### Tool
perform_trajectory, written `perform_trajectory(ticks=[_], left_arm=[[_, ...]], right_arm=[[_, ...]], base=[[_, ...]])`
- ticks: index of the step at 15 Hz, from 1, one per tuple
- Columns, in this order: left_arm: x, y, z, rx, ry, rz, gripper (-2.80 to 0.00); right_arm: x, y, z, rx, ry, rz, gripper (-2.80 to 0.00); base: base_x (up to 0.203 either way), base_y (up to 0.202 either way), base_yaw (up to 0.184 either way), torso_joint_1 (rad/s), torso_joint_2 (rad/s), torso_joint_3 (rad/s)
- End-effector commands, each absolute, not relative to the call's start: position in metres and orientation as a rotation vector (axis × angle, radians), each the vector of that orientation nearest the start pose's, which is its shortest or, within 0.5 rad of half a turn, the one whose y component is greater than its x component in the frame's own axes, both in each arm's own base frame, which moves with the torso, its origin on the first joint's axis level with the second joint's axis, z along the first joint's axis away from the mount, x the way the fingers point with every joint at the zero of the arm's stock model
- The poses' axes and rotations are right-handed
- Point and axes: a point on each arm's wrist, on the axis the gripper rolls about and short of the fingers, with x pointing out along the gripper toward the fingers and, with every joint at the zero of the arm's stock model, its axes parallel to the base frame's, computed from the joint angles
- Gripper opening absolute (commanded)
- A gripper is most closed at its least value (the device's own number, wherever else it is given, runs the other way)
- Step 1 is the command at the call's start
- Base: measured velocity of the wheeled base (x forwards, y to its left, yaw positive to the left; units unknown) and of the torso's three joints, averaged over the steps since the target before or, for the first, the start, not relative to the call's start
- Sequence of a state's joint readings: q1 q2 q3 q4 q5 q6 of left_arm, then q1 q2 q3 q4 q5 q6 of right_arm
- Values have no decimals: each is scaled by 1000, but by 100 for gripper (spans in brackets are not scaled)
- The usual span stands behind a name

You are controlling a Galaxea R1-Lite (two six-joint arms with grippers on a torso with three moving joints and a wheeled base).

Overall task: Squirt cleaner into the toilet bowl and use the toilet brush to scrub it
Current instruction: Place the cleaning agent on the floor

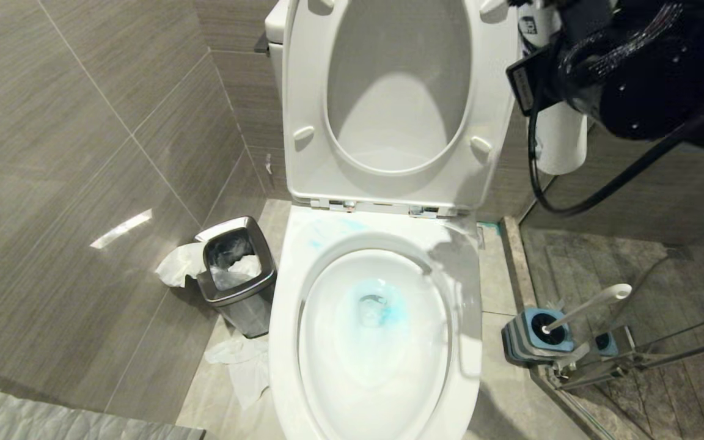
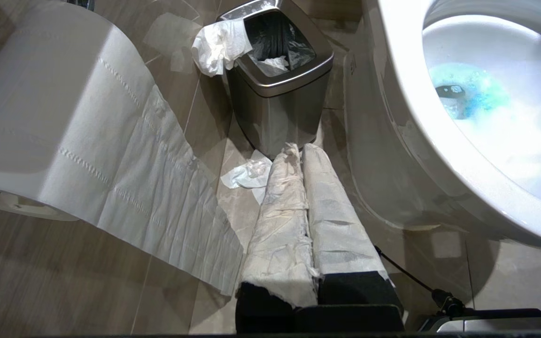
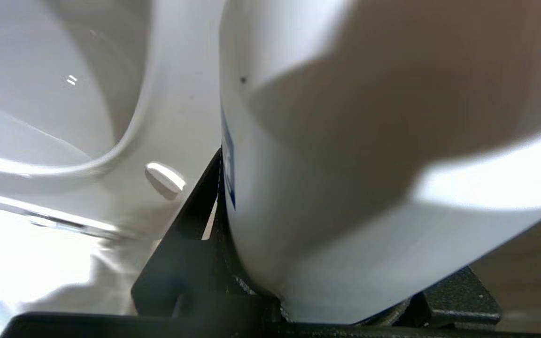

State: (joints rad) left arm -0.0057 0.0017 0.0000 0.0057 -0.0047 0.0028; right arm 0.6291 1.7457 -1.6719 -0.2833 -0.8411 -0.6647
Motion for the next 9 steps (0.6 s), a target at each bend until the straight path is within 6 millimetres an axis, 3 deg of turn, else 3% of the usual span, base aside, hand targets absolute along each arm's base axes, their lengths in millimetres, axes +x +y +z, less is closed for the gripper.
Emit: perform_trajectory(ticks=[1, 3, 5, 9], left_arm=[[-22, 0, 74, 3, 11, -11, -280], [-22, 0, 74, 3, 11, -11, -280], [-22, 0, 74, 3, 11, -11, -280], [-22, 0, 74, 8, 11, -11, -280]], right_arm=[[253, 163, 401, -337, -44, -215, -280], [239, 149, 408, -184, 25, -108, -280], [223, 120, 420, -41, 41, -34, -280], [204, 67, 410, 23, 85, 66, -280]], base=[[0, 0, 0, 0, 0, 0], [0, 0, 0, 0, 0, 0], [0, 0, 0, 0, 0, 0], [0, 0, 0, 0, 0, 0]])
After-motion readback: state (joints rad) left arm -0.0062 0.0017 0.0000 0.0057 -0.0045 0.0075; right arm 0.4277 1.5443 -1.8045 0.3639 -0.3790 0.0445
